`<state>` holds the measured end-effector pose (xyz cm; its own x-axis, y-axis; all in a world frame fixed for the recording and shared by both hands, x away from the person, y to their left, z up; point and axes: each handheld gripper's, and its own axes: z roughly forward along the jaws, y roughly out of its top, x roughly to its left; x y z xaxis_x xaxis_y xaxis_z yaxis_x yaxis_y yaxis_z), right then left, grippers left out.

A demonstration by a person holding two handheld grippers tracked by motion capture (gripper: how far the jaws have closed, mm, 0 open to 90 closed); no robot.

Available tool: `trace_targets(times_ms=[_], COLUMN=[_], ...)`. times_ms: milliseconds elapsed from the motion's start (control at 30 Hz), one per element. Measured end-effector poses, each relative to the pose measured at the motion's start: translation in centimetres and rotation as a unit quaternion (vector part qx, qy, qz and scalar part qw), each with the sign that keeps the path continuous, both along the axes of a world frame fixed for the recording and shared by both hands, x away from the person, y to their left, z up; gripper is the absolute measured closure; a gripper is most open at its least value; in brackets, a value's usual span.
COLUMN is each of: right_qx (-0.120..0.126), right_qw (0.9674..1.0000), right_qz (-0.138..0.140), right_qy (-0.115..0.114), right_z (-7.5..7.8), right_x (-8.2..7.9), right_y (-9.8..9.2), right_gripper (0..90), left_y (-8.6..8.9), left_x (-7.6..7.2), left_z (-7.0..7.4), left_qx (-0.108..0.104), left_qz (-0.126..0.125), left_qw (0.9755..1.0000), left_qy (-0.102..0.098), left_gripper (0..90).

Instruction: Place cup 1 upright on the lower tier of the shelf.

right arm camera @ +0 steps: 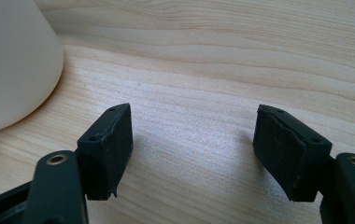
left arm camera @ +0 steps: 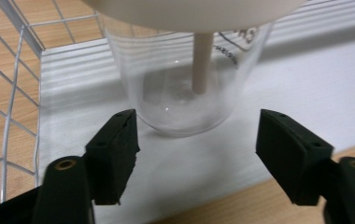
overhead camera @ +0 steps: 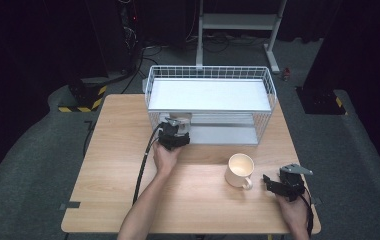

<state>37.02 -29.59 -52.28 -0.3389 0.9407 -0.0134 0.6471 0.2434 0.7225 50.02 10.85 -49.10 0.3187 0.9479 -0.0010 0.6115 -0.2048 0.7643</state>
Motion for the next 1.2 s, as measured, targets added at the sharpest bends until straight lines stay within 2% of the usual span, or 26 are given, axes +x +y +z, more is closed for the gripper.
trace_targets(times_ms=[100, 267, 433, 633, 733, 800, 967, 1067, 1200], right_qx=[0.0, 0.0, 0.0, 0.0, -0.001, 0.0, 0.0, 0.0, 0.0], right_qw=[1.0, 1.0, 1.0, 1.0, 1.0, 1.0, 1.0, 1.0, 1.0], right_qz=[0.0, 0.0, 0.0, 0.0, 0.0, 0.0, 0.0, 0.0, 0.0], right_qy=[0.0, 0.0, 0.0, 0.0, 0.0, 0.0, 0.0, 0.0, 0.0], right_z=[0.0, 0.0, 0.0, 0.0, 0.0, 0.0, 0.0, 0.0, 0.0], right_x=[0.0, 0.0, 0.0, 0.0, 0.0, 0.0, 0.0, 0.0, 0.0], right_y=[0.0, 0.0, 0.0, 0.0, 0.0, 0.0, 0.0, 0.0, 0.0], right_gripper=[28.8, 28.8, 28.8, 28.8, 28.8, 28.8, 28.8, 28.8, 28.8], left_y=[0.2, 0.9, 1.6, 2.4, 2.8, 2.9, 3.1, 3.1, 3.3], left_x=[-0.6, -1.9, -3.1, -4.4, -5.0, -5.4, -6.1, -6.8, -7.7], left_z=[0.3, 0.6, 0.8, 1.2, 1.3, 1.2, 1.4, 1.6, 1.6], left_qx=[-0.01, -0.016, -0.037, -0.036, -0.049, -0.056, -0.056, -0.077, -0.082], left_qz=[-0.007, -0.025, -0.028, -0.037, -0.041, -0.046, -0.059, -0.06, -0.063], left_qw=[0.9999, 0.9996, 0.9989, 0.9986, 0.9978, 0.9973, 0.9967, 0.9952, 0.9946], left_qy=[0.002, -0.005, -0.007, -0.012, -0.017, -0.014, -0.005, -0.01, -0.01], left_gripper=[26.3, 24.9, 24.6, 23.9, 23.8, 22.9, 19.6, 19.7, 19.3])
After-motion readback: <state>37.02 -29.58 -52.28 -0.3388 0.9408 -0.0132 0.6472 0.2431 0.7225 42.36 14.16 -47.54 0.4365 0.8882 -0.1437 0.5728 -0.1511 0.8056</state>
